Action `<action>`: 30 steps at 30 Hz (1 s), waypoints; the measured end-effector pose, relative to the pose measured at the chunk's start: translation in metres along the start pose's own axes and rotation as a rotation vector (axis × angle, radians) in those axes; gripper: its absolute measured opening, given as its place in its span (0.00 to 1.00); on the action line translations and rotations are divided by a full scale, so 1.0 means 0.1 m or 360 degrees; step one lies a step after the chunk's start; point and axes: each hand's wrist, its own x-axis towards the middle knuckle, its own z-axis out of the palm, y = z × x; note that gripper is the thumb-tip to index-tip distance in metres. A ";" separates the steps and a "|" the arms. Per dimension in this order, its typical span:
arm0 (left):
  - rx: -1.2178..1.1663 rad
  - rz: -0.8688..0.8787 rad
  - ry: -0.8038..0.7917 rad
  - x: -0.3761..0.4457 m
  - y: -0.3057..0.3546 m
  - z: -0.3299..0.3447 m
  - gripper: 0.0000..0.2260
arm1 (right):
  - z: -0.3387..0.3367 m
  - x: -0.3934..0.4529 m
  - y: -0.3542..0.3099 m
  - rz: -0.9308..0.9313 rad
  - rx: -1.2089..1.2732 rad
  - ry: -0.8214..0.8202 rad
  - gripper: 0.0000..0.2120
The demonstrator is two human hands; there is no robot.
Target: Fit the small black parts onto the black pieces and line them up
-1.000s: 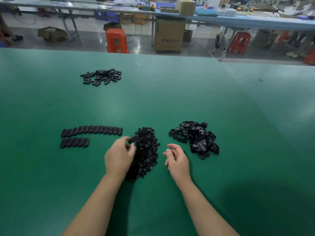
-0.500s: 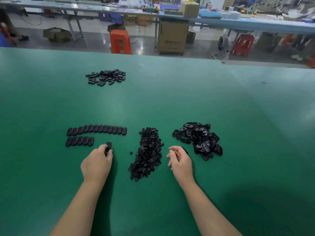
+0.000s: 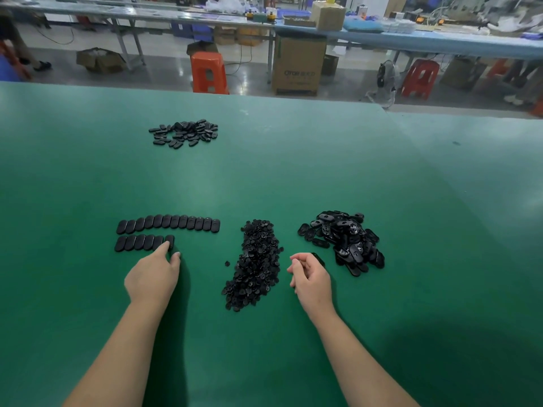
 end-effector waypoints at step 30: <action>-0.0551 0.0671 0.0082 -0.43 0.56 0.24 0.05 | 0.01 -0.02 0.00 -0.0027 -0.0107 -0.0008 0.08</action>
